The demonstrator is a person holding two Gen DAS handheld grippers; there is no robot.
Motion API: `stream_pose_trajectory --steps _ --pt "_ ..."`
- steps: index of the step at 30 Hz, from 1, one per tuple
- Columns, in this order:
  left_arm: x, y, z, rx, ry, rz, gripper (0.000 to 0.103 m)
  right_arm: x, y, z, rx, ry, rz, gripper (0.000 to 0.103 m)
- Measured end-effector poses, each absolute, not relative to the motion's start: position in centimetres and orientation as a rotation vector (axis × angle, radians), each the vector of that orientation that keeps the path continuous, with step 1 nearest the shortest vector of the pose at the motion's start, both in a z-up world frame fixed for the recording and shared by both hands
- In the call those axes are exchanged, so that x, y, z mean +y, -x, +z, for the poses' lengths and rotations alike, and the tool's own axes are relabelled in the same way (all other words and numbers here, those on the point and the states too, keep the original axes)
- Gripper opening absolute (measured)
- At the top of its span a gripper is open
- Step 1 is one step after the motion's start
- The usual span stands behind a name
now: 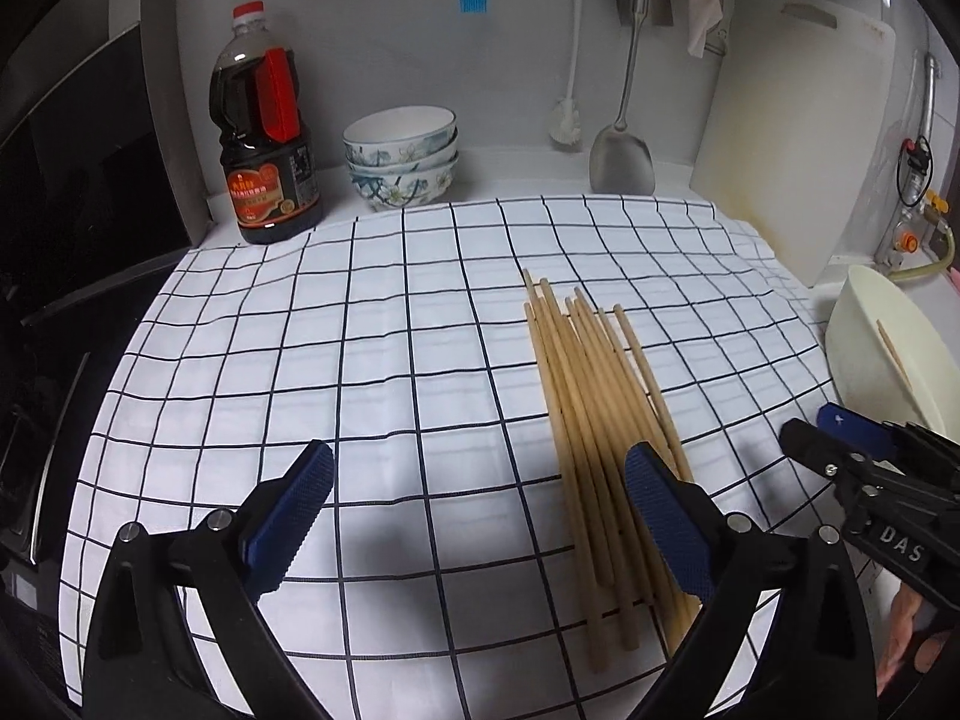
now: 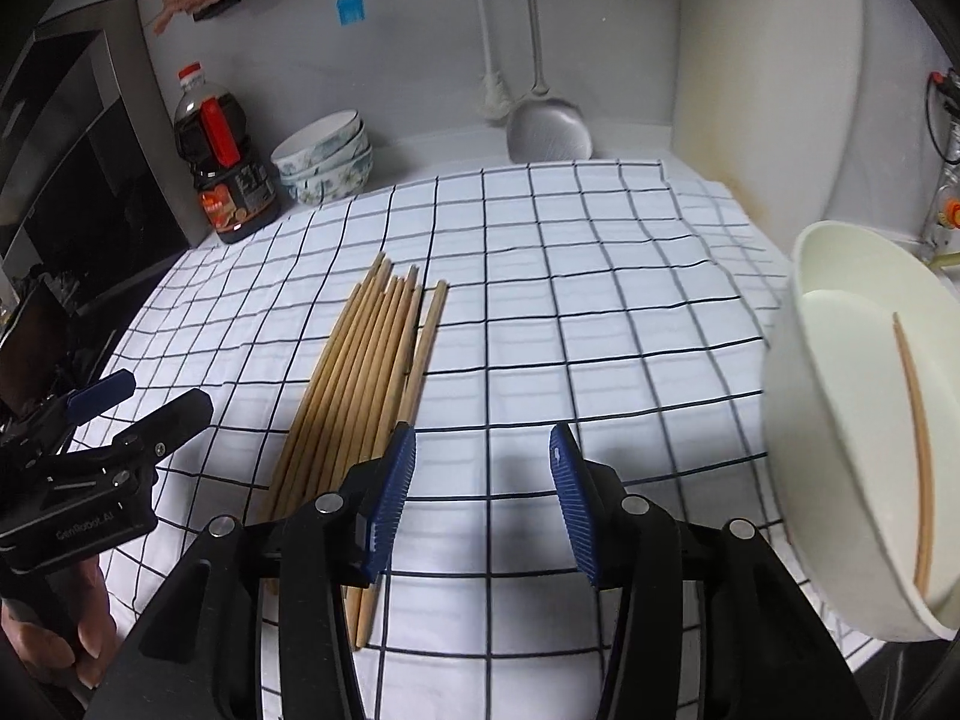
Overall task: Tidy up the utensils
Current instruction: 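Move both tools back to the chopstick row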
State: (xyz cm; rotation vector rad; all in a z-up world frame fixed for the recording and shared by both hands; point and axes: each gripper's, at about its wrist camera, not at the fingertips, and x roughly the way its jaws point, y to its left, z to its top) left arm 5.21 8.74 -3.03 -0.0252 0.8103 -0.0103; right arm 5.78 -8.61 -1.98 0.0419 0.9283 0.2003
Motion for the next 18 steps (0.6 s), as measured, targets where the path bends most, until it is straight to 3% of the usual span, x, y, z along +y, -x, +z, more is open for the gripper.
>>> stream_pose_trajectory --steps 18 --pt "10.2 -7.8 -6.4 0.879 0.038 0.019 0.096 -5.3 -9.2 -5.7 0.994 0.059 0.21 0.045"
